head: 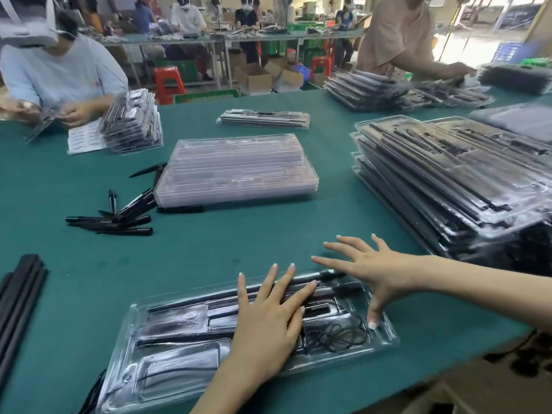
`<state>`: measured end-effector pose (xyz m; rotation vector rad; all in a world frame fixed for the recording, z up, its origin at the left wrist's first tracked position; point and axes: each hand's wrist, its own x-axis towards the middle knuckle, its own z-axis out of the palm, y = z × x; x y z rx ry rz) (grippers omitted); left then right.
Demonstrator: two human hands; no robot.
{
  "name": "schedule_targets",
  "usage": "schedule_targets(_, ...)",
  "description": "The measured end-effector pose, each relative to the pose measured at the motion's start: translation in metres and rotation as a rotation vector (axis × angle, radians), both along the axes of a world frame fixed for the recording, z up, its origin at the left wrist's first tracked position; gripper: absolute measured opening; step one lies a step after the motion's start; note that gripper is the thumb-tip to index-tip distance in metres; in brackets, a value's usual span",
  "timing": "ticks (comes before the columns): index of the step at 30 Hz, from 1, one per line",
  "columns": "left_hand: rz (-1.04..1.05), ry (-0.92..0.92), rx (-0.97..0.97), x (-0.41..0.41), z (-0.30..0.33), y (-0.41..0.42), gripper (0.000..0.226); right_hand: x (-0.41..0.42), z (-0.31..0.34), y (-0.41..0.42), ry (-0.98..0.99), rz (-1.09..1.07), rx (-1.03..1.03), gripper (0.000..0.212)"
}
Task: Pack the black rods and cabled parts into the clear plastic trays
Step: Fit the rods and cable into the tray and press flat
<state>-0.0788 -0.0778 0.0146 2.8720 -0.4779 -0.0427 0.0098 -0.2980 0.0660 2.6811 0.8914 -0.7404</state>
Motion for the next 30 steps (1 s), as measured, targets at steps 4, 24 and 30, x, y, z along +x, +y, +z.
schedule_targets(4, -0.074, 0.025, -0.093, 0.014, -0.001, -0.046, 0.061, -0.003, 0.000, -0.003, -0.017, -0.015, 0.019, 0.141)
schedule_targets(24, -0.063, 0.095, -0.161, 0.032, -0.007, -0.082, 0.092, 0.001, 0.007, 0.008, 0.042, -0.117, -0.063, 0.143)
schedule_targets(30, 0.072, 0.090, -0.240, 0.032, 0.004, -0.096, 0.091, 0.001, -0.002, 0.005, 0.016, -0.185, -0.017, 0.144)
